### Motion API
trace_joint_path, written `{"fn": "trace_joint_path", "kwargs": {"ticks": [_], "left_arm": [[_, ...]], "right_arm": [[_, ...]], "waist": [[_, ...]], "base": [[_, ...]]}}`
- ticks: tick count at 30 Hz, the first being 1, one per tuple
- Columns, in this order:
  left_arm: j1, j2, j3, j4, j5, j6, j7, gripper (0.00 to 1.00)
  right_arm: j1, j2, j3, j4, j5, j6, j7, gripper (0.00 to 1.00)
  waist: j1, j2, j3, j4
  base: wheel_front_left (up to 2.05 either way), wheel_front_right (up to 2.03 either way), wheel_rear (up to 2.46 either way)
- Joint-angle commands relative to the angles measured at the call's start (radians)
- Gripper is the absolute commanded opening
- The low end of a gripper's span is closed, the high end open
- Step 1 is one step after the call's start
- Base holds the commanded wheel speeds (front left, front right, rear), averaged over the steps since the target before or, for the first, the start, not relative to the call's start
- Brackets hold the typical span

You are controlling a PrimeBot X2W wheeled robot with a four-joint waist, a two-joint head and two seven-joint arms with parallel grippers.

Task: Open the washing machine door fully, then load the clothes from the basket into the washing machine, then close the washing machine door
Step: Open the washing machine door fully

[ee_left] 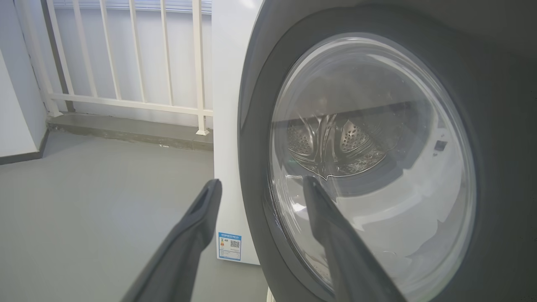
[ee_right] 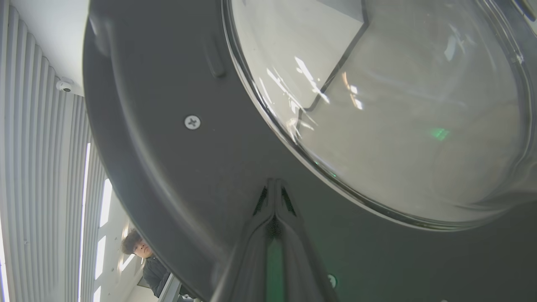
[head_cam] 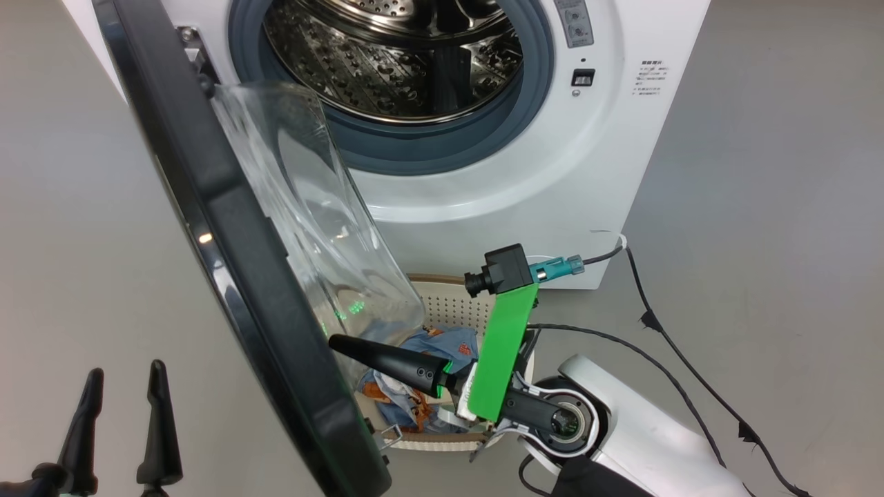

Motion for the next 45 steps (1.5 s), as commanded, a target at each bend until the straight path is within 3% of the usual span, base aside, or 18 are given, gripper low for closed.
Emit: {"fn": "trace_joint_path", "kwargs": {"ticks": [1, 31, 39, 45], "left_arm": [[-0.021, 0.013, 0.03, -0.018, 0.006, -0.002, -0.006, 1.0], [-0.028, 0.002, 0.023, -0.016, 0.008, -0.002, -0.006, 1.0], [-0.014, 0.001, 0.039, -0.016, 0.01, -0.002, -0.006, 1.0], [-0.001, -0.002, 0.049, -0.019, 0.014, -0.002, -0.006, 1.0]], "right_arm": [[-0.001, 0.037, 0.022, -0.028, 0.013, 0.002, -0.009, 0.0], [-0.042, 0.037, 0.121, -0.031, 0.068, 0.002, -0.071, 0.0], [-0.044, 0.032, 0.097, -0.036, -0.037, 0.002, -0.077, 0.0], [-0.035, -0.039, 0.085, -0.097, -0.16, 0.002, -0.144, 0.0]], "waist": [[0.0, 0.0, 0.0, 0.003], [0.0, 0.0, -0.003, 0.032], [0.0, 0.0, -0.024, 0.005], [0.0, 0.0, -0.039, -0.019]], "base": [[0.0, 0.0, 0.0], [0.0, 0.0, 0.0], [0.0, 0.0, 0.0], [0.0, 0.0, 0.0]]}}
